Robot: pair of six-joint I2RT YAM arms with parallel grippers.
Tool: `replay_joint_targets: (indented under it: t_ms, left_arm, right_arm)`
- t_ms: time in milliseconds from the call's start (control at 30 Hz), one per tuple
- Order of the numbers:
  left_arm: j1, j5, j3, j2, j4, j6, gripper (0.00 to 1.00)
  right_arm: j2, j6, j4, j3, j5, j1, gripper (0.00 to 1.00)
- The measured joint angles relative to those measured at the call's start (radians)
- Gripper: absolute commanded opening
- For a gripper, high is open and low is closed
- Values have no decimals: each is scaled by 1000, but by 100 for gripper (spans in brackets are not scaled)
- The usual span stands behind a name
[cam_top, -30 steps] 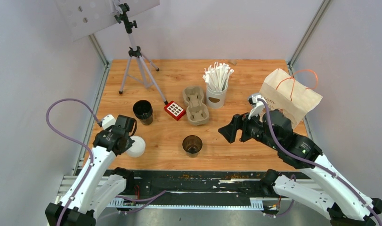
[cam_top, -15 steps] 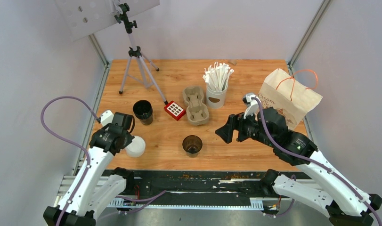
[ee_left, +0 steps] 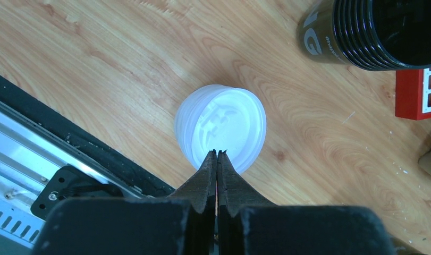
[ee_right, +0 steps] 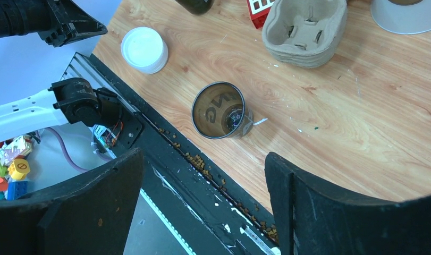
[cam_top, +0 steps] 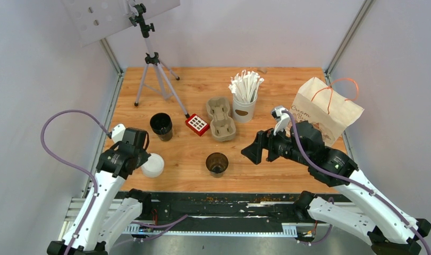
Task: Pack the takeout coffee
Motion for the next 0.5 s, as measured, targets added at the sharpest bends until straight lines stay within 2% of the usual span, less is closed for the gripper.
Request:
replay_joint_targets:
  t_ms: [33,100,200,500]
  left_arm:
    - [0,0,0,-5,-2,4,0]
    - [0,-2,0,-13,-4,15,9]
    - [0,-15,-7,-17,-5,27,18]
    - [0,-63,-42,85,6,44,29]
  right_arm:
    - [3,0,0,0,-4,0,84]
    - [8,0,3,0,-11,0,84]
    - [17,1,8,0,-18,0,83]
    - [6,8,37,-24,-18,0,83]
